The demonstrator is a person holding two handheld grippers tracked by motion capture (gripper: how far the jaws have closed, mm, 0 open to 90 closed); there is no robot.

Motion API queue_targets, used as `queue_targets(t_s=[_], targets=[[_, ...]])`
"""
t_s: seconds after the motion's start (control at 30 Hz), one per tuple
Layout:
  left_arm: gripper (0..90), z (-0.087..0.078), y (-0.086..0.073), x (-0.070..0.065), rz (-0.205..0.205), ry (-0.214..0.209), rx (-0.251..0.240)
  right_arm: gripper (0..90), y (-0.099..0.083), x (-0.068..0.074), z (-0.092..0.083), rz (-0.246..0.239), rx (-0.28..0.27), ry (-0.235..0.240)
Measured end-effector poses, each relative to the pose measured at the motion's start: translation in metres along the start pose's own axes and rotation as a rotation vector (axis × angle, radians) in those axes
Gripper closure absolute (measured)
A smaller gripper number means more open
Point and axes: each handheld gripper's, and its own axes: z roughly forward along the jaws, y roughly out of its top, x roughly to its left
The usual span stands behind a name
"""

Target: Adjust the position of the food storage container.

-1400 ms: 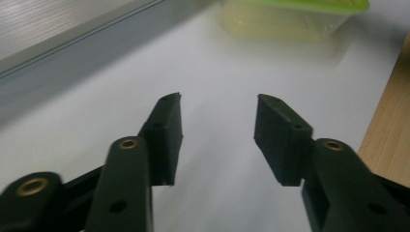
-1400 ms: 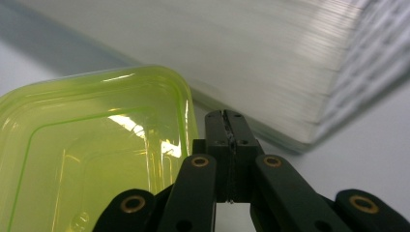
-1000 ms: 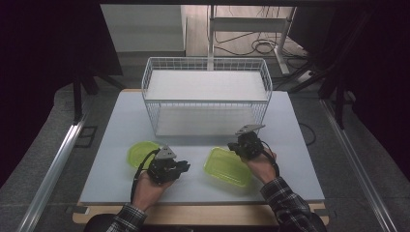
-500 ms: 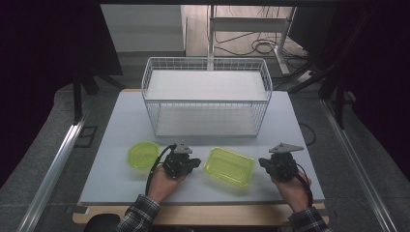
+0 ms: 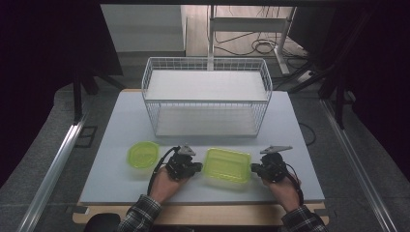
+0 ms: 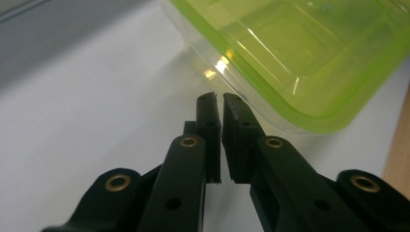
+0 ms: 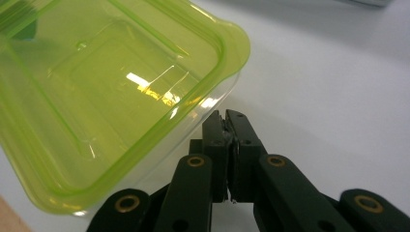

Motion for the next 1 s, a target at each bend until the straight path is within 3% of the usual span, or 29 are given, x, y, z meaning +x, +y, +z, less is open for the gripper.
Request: queue_targets(t_s=[0.2, 0.43, 0.6, 0.7, 0.83, 1.0], targets=[[83.7, -0.017, -0.021, -0.003, -0.033, 0.01, 0.018, 85.9, 0.018, 0.01, 0.019, -0.034, -0.002, 0.042], [83.1, -0.028, -0.033, -0.004, -0.032, 0.045, 0.033, 85.6, 0.032, 0.023, 0.035, -0.079, -0.003, 0.078], [77.1, -0.04, -0.037, -0.003, -0.03, 0.084, 0.014, 81.5, 0.03, 0.023, 0.031, -0.095, -0.032, 0.05], [65.3, -0.048, -0.043, -0.004, -0.034, 0.097, -0.022, 75.5, 0.025, 0.019, 0.019, -0.106, -0.061, 0.033], [39.5, -0.055, -0.052, -0.006, -0.02, 0.104, -0.067, 60.3, 0.019, 0.016, 0.006, -0.092, -0.1, 0.051], [27.7, -0.062, -0.063, -0.006, -0.034, 0.089, -0.093, 36.1, 0.01, 0.015, 0.0, -0.111, -0.136, 0.05]])
